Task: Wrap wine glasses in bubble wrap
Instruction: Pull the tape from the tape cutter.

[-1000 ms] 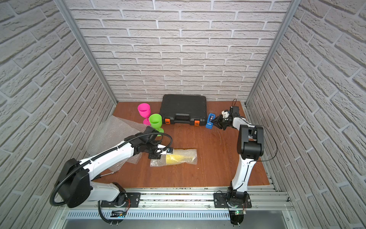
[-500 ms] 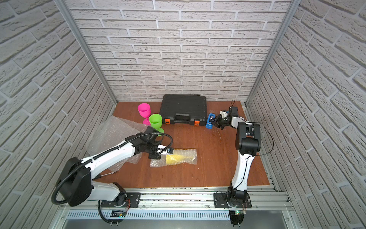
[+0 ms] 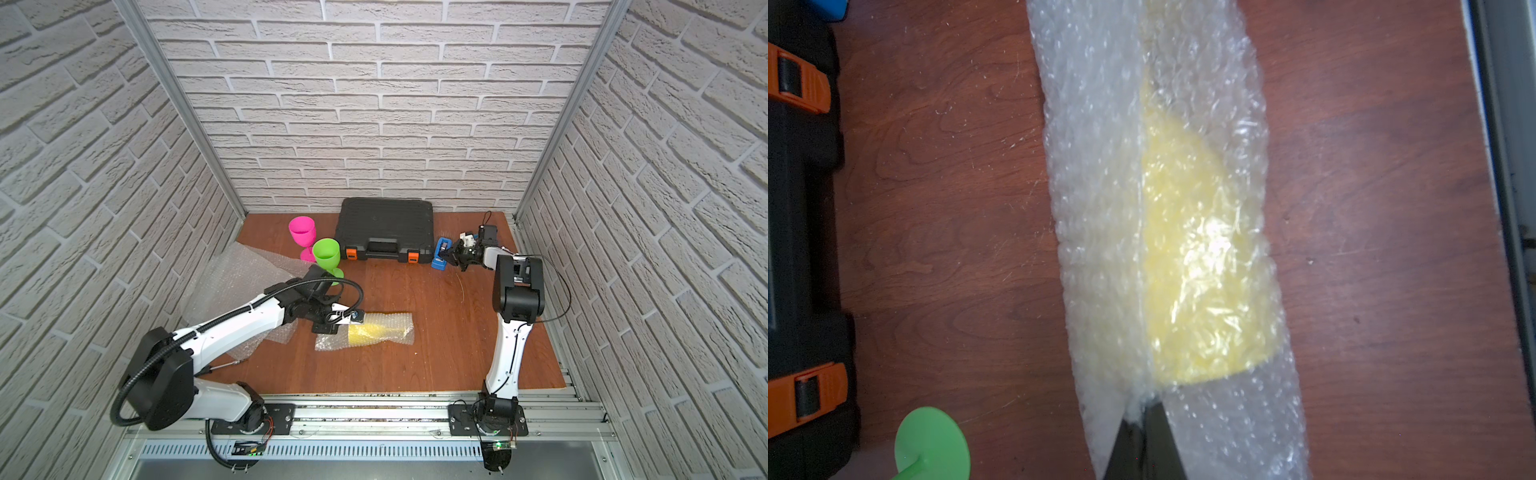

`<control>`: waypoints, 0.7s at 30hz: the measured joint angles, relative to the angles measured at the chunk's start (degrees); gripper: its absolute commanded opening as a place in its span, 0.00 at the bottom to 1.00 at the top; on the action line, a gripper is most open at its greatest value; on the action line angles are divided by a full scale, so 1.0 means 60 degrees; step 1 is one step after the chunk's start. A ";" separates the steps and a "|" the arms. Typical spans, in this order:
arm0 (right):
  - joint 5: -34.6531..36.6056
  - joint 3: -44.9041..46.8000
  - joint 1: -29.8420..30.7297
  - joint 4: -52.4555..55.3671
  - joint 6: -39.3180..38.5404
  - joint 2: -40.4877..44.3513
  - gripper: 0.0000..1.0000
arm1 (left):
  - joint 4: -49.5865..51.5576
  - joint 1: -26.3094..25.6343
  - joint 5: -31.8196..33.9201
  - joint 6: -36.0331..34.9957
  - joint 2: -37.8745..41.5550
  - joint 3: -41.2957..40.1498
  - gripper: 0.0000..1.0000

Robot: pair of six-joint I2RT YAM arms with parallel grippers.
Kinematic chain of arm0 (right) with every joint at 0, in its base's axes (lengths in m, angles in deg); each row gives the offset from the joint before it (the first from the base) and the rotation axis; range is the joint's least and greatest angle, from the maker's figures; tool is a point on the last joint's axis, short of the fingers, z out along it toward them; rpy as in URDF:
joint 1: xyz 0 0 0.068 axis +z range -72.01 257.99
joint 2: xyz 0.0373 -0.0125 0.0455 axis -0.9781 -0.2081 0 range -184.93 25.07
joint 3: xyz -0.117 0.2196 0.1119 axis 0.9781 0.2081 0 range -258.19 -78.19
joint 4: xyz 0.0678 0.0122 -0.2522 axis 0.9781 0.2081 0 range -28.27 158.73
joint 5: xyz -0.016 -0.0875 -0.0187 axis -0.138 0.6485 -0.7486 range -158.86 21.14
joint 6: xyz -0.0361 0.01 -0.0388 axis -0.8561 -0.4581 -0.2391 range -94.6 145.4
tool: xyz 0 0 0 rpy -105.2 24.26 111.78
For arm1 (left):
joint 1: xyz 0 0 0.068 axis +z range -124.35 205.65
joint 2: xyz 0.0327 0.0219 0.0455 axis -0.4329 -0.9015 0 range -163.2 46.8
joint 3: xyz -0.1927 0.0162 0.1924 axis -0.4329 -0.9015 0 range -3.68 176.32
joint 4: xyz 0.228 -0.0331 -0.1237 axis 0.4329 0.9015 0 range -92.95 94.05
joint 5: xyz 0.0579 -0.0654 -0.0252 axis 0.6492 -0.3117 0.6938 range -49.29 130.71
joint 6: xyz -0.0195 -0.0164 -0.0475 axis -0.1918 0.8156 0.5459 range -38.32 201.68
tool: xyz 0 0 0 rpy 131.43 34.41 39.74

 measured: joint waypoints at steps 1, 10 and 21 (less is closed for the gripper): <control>0.0022 0.0007 0.0000 0.0007 0.0026 0.0018 0.03 | 0.0000 0.0000 0.0000 -0.0007 0.0000 0.0000 0.03; 0.0135 0.0448 0.0084 0.0178 0.0492 0.0980 0.03 | 0.0004 0.0000 0.0004 -0.0011 0.0000 0.0004 0.03; 0.0084 0.2787 0.0506 0.0342 0.0783 0.4408 0.03 | 0.0015 0.0000 0.0000 -0.0011 0.0000 0.0004 0.03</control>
